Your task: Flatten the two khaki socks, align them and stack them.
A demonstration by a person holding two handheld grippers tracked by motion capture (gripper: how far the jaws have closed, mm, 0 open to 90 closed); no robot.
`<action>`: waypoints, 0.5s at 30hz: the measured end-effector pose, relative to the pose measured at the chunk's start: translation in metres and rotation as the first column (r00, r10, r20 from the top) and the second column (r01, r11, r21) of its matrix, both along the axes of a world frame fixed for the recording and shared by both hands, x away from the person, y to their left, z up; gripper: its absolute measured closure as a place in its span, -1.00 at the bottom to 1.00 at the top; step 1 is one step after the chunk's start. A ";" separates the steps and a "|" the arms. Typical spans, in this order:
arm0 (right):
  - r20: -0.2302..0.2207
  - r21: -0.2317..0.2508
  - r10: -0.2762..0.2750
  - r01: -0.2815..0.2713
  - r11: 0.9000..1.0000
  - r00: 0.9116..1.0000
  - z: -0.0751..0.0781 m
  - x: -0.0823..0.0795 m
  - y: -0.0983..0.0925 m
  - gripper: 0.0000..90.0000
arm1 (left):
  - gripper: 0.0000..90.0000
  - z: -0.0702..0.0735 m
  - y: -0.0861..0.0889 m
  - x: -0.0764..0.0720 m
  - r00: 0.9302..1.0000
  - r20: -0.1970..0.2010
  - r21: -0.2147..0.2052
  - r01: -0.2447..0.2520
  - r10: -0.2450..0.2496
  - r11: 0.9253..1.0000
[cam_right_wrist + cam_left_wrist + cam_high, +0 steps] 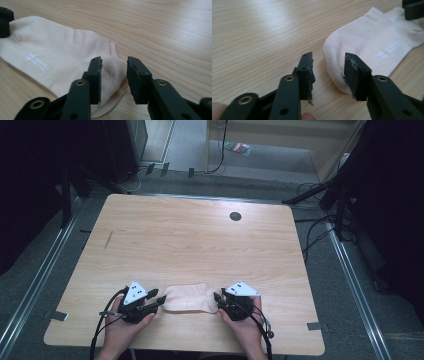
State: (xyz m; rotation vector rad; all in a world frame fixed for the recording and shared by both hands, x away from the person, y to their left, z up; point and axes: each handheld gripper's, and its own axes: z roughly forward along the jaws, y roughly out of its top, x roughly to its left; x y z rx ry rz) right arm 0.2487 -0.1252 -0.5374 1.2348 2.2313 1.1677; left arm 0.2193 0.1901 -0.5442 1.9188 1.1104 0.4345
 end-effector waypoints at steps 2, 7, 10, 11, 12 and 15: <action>0.004 0.006 -0.007 0.007 1.000 1.000 0.001 0.000 -0.001 0.37 | 0.27 0.002 0.003 -0.001 1.000 0.016 -0.023 0.006 -0.005 1.000; 0.014 0.075 -0.038 0.037 0.996 0.999 0.008 -0.003 -0.010 0.49 | 0.24 0.005 0.006 -0.003 0.999 0.044 -0.071 0.009 -0.006 0.997; 0.000 0.072 -0.035 0.035 0.997 0.999 0.005 -0.003 -0.010 0.52 | 0.24 0.003 0.006 -0.001 0.999 0.040 -0.067 0.006 -0.003 0.998; -0.011 0.072 -0.034 0.035 0.997 0.999 0.004 -0.003 -0.009 0.53 | 0.24 0.002 0.006 -0.001 0.999 0.034 -0.062 0.011 -0.009 0.998; -0.027 0.063 -0.029 0.031 0.998 0.999 0.000 -0.002 -0.007 0.56 | 0.24 0.000 0.005 -0.001 1.000 0.028 -0.060 0.012 -0.010 0.998; -0.050 0.055 -0.025 0.028 0.998 0.998 -0.004 0.000 -0.004 0.81 | 0.24 -0.005 0.003 0.001 1.000 0.007 -0.036 0.026 -0.026 0.999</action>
